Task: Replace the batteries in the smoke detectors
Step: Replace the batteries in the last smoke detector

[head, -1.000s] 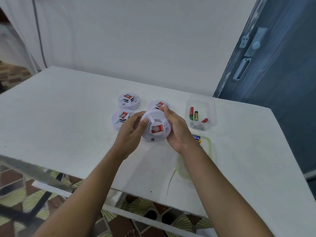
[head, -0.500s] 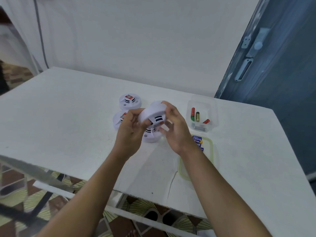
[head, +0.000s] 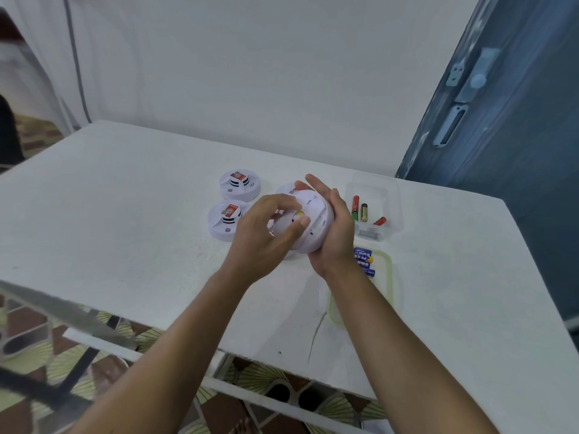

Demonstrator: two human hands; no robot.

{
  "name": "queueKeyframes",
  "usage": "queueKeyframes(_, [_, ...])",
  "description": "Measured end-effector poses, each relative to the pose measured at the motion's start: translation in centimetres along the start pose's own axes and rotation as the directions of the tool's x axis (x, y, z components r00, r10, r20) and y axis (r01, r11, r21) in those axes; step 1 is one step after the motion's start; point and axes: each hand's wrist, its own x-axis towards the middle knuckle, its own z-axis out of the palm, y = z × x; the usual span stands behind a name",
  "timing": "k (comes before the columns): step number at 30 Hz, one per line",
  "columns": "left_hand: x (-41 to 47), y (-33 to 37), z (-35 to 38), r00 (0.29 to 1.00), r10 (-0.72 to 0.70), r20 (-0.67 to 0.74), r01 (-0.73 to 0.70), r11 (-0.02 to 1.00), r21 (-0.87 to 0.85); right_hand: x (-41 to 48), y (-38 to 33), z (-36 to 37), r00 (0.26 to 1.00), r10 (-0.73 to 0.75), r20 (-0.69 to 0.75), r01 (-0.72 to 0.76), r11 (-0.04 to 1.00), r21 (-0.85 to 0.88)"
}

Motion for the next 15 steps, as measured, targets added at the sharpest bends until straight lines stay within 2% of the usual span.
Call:
queueKeyframes(2, [0.25,0.64,0.45,0.991,-0.117,-0.066,0.116,0.993,-0.007,0.01,0.3,0.11,1.0,-0.029,0.0,0.029,0.998,-0.056])
queueKeyframes(5, [0.4,0.98,0.74,0.978,-0.195,-0.076,0.194,0.981,-0.016,0.04,0.66,-0.24,0.998,-0.06,-0.023,0.057,0.991,-0.12])
queueKeyframes(15, [0.69,0.75,0.14,0.964,-0.264,0.044,0.267,0.96,-0.089,-0.11,0.23,-0.09,0.998,-0.062,0.0,0.061,0.981,-0.185])
